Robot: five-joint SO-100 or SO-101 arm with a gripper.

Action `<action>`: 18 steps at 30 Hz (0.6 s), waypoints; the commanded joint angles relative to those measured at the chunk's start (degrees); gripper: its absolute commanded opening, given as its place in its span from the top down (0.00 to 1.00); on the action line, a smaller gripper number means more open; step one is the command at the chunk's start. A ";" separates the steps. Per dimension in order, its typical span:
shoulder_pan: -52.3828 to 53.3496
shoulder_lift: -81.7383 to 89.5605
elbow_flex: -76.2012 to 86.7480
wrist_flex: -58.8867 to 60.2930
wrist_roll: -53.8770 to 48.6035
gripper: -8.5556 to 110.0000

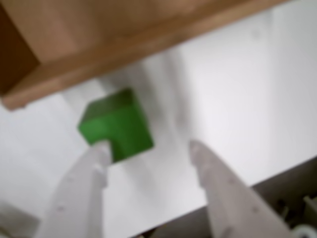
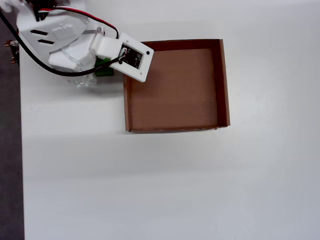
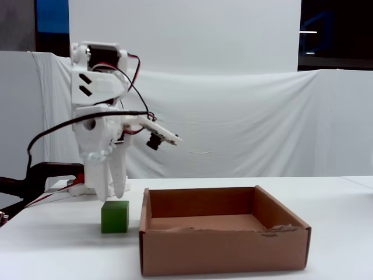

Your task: Grasp a green cube and put it in a box.

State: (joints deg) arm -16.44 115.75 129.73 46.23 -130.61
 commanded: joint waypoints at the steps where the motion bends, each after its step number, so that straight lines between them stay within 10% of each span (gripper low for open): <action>1: -0.53 0.26 -3.34 -0.18 -2.20 0.74; 18: -3.16 0.62 -2.64 3.16 -2.20 0.69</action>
State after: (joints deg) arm -19.07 115.75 129.64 49.13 -130.69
